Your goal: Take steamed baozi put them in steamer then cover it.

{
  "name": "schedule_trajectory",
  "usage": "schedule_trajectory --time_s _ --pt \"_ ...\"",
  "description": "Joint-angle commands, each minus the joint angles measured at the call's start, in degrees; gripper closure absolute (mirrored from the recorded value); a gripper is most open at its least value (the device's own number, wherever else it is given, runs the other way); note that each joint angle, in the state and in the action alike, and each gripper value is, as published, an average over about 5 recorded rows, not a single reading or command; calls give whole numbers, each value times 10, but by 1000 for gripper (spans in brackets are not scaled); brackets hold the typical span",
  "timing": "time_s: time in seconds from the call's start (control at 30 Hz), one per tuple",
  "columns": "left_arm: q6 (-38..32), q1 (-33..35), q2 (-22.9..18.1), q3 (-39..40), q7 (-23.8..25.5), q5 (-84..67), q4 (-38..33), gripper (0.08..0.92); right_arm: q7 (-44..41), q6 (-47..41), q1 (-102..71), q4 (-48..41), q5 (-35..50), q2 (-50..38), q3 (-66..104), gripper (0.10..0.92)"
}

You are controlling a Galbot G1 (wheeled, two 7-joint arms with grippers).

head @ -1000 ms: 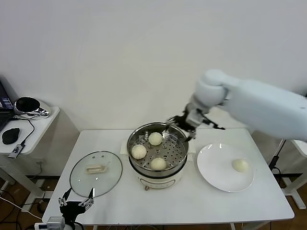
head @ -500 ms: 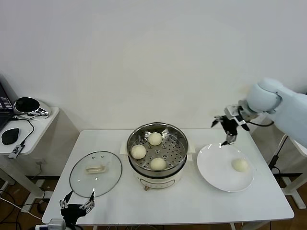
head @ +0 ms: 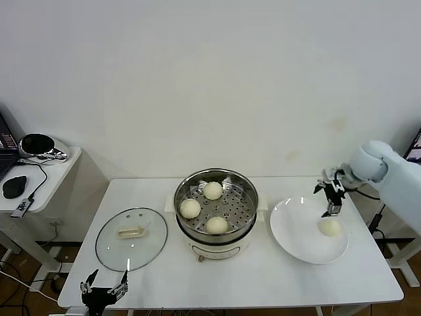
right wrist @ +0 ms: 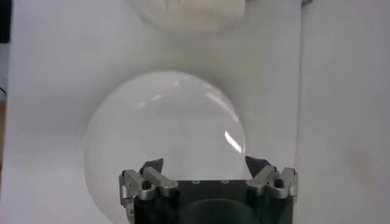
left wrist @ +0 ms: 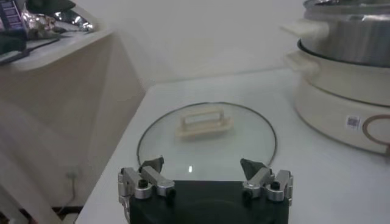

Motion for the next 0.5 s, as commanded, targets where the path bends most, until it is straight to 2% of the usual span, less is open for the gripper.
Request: schedule_trajectory --time_s 0.03,0.23,0.5 --pt "2 -2 1 -7 9 0 4 177 1 65 -99 -115 -81 39 90 203" --pt "3 -3 4 -11 12 0 9 177 6 87 -118 -139 -135 53 108 203" --pt "2 -9 4 -12 12 1 17 177 34 94 -128 -170 -167 73 116 203"
